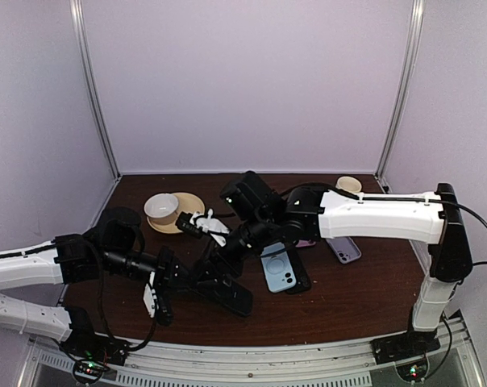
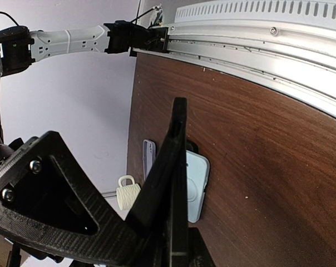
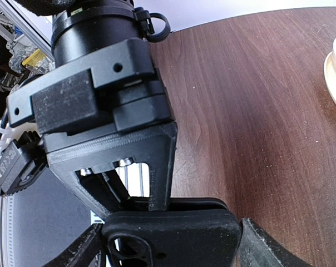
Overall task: Take the phone out of the phone case
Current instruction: Pick up the phone case from the phone, then remove the phone case from the phone.
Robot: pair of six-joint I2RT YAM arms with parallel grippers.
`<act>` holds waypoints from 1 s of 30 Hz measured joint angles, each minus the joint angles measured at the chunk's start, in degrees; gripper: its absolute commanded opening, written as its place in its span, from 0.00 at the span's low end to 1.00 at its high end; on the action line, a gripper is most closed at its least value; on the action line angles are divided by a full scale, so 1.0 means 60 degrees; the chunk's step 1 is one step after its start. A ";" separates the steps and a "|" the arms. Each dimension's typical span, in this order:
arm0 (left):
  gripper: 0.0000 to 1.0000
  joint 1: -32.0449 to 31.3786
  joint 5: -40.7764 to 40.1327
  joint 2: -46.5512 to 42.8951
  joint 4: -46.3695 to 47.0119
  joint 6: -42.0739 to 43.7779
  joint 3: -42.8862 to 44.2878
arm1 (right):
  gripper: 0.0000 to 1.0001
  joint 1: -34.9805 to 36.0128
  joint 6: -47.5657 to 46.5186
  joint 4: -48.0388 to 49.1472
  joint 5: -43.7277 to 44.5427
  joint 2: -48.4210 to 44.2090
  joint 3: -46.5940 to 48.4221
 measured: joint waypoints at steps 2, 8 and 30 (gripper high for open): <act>0.00 0.0000 -0.0022 0.0000 0.0004 -0.0004 0.0000 | 0.75 -0.0015 -0.0004 0.0000 0.0000 0.0000 0.0000; 0.00 0.0000 -0.0120 0.0000 0.0011 -0.0007 0.0000 | 0.75 -0.0062 0.0022 0.0044 0.0007 0.0000 -0.0047; 0.00 0.0000 -0.0721 0.0004 0.0288 -0.0022 -0.0142 | 0.74 -0.0539 0.0397 0.0525 0.0393 -0.0627 -0.0882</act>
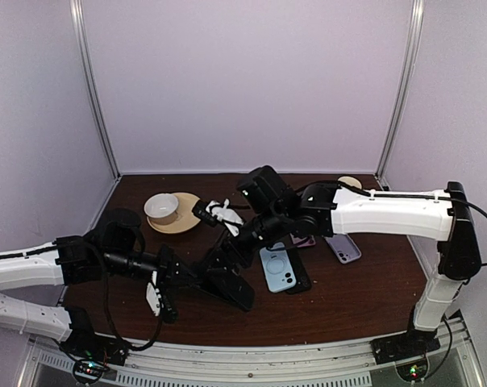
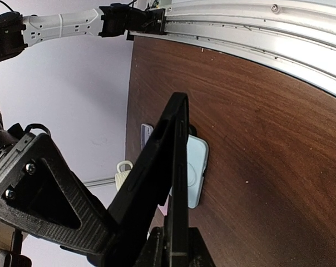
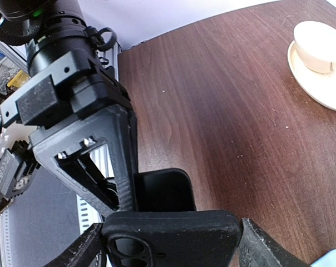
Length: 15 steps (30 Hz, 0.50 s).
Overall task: Take the phone out of the phone case
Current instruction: Remove the phone case from the phone.
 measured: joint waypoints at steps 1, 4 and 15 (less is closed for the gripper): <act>0.00 0.0000 -0.0025 0.0004 -0.0004 -0.0004 -0.0004 | 0.75 -0.0018 0.0026 0.0000 0.0040 -0.0029 -0.0036; 0.00 0.0000 -0.0055 0.0007 0.0000 -0.0018 -0.0018 | 0.74 -0.0080 0.0084 -0.0091 0.0186 -0.0106 -0.0142; 0.00 -0.0004 -0.0102 0.0007 0.0015 -0.0029 -0.0018 | 0.74 -0.0306 0.0062 -0.0849 0.1122 -0.0171 -0.0525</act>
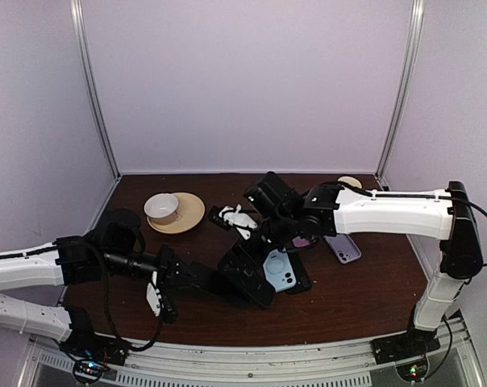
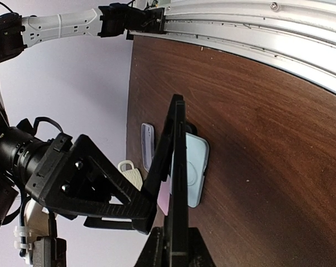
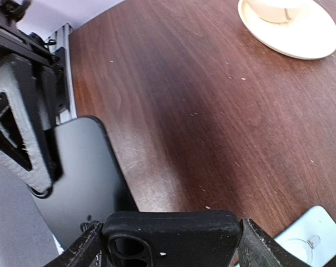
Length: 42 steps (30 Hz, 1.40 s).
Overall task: Take the phone out of the phone case
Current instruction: Remove the phone case from the phone, then place the phone case at the center of the board.
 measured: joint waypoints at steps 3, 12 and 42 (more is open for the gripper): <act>0.00 0.0000 -0.0015 0.0000 0.0044 0.0000 0.0000 | 0.74 -0.0073 0.0004 -0.0237 0.0390 -0.0087 -0.0007; 0.00 0.0000 -0.0080 0.0029 0.0051 -0.0015 0.0000 | 0.74 -0.0958 0.0244 -0.1027 0.1741 -0.1049 -0.0707; 0.00 0.0000 -0.0171 0.0135 0.0051 -0.0142 0.0000 | 0.99 -0.3661 0.1137 -0.3180 0.4186 -0.1137 -0.3585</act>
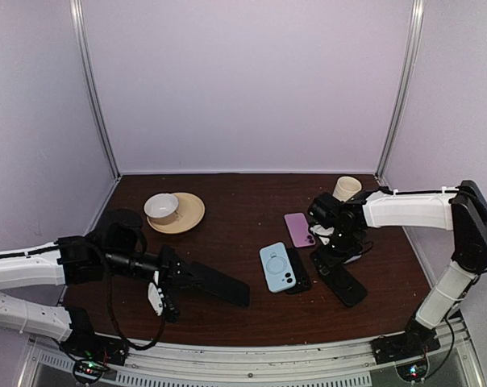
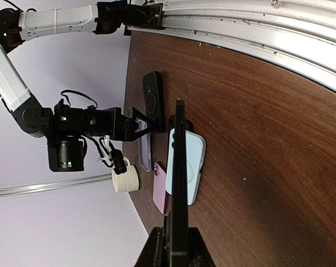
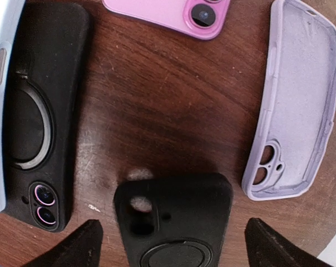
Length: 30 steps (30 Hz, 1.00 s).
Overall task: Take the phone out of the phone case
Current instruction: Place the phone case at the center of the board, then pass from the left arm to the right
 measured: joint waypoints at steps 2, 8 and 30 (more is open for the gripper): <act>0.00 0.0000 0.0000 0.0004 0.0000 0.0000 0.0000 | 1.00 -0.0073 -0.0084 0.0113 -0.0135 0.0164 -0.0004; 0.00 0.0000 0.0000 0.0044 0.0000 -0.0007 0.0000 | 1.00 -0.0160 -0.0197 0.0153 -0.0401 0.0208 0.0073; 0.00 0.0000 0.0554 0.0211 0.0004 -0.0535 0.0000 | 0.99 0.3475 -0.1785 0.2827 -0.4528 -0.1683 0.1188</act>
